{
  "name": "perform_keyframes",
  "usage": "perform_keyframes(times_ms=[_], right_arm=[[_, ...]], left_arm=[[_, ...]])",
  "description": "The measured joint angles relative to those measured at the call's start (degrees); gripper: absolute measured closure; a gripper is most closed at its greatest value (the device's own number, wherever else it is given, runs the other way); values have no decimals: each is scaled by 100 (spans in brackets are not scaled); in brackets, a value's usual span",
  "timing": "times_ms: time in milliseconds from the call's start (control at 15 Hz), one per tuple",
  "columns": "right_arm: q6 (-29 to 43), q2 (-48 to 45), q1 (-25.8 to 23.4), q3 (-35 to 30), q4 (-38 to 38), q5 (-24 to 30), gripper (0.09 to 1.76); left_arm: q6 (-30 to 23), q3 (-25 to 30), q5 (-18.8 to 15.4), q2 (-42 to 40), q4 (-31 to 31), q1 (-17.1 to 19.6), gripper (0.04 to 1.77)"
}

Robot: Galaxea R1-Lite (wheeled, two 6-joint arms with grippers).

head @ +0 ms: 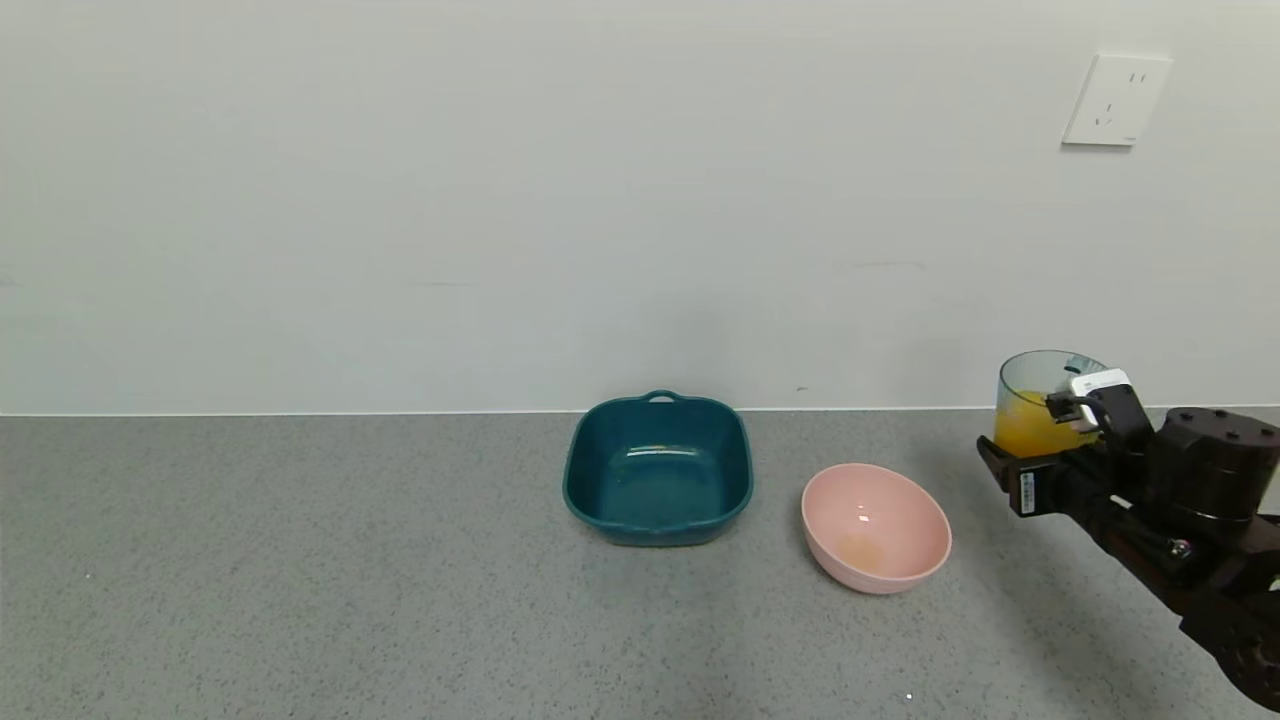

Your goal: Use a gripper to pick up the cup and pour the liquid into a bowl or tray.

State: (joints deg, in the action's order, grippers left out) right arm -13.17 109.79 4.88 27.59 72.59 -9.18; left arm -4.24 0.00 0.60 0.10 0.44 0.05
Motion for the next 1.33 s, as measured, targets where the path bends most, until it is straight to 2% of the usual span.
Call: perform_keyframes(times_ms=[467,1333], right_arm=[[-500,-55,424,-215,2,-33,52],[-1211,-23,719,-297,-24,0,52]], left_arm=[[0,0,0,0,0,0,9],[2,0,0,0,0,0,9]])
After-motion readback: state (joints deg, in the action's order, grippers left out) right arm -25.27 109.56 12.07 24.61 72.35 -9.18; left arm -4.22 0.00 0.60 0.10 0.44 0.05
